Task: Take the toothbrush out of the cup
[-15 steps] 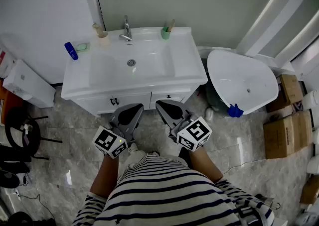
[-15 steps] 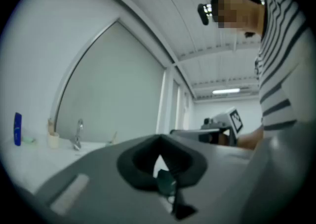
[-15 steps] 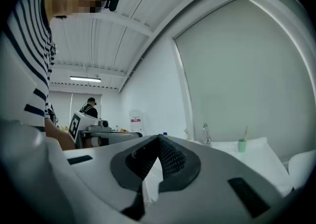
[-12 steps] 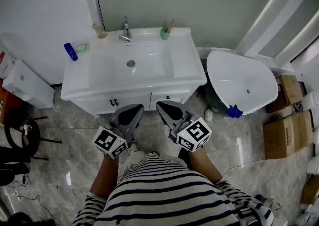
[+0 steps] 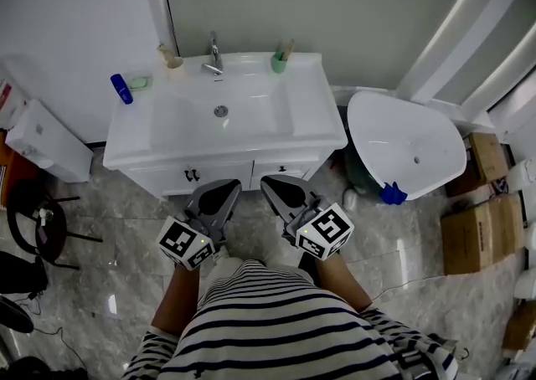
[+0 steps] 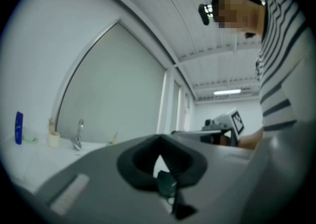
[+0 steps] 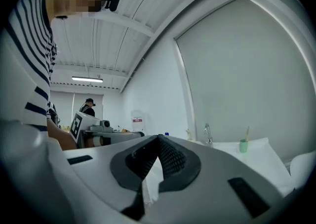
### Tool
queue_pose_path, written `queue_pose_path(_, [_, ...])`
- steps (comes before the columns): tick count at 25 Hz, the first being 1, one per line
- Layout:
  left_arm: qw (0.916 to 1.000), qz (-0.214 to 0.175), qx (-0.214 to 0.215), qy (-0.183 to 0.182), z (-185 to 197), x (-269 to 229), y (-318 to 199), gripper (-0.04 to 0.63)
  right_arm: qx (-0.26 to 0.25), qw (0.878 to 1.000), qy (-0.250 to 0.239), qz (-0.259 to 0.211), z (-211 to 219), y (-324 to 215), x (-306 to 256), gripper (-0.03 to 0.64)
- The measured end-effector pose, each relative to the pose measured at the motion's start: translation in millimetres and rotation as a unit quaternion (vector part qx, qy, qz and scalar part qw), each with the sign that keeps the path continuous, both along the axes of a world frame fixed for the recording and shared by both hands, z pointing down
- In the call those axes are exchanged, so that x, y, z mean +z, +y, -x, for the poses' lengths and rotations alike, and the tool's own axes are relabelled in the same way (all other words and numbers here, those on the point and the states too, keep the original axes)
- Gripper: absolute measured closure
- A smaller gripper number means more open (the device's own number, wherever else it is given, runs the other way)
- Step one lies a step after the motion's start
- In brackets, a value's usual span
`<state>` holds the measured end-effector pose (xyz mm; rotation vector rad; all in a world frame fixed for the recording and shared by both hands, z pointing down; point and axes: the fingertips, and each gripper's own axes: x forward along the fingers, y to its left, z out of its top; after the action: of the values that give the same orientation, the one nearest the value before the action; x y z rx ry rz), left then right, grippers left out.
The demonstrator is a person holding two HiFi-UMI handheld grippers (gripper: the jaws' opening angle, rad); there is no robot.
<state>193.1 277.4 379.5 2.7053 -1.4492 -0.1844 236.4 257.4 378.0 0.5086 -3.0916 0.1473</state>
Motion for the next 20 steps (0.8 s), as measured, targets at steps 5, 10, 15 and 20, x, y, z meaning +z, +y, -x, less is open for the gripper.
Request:
queue_pose_path(5, [1.0000,0.001,-0.005,0.000,0.8,-0.2,0.9,0.588,-0.012,1.000,-0.025,-0.001,-0.2,4.8,-6.7,0.611])
queue_pose_path(10, [1.0000,-0.001,-0.005,-0.002,0.9,0.6,0.0,0.588,-0.013,1.000,-0.024,-0.004,-1.6,4.7,-4.7,0.611])
queue_pose_path(15, [1.0000,0.003,-0.004,0.006,7.5,5.0,-4.7,0.588,-0.004,0.999,-0.036,0.002,-1.8,-2.5,-5.9,0.611])
queue_pose_path(20, [0.9999,0.003,0.007,0.011,13.5,8.8,-24.8,0.588,0.011,0.999,-0.032,0.007,0.5,-24.6,-1.6,0.611])
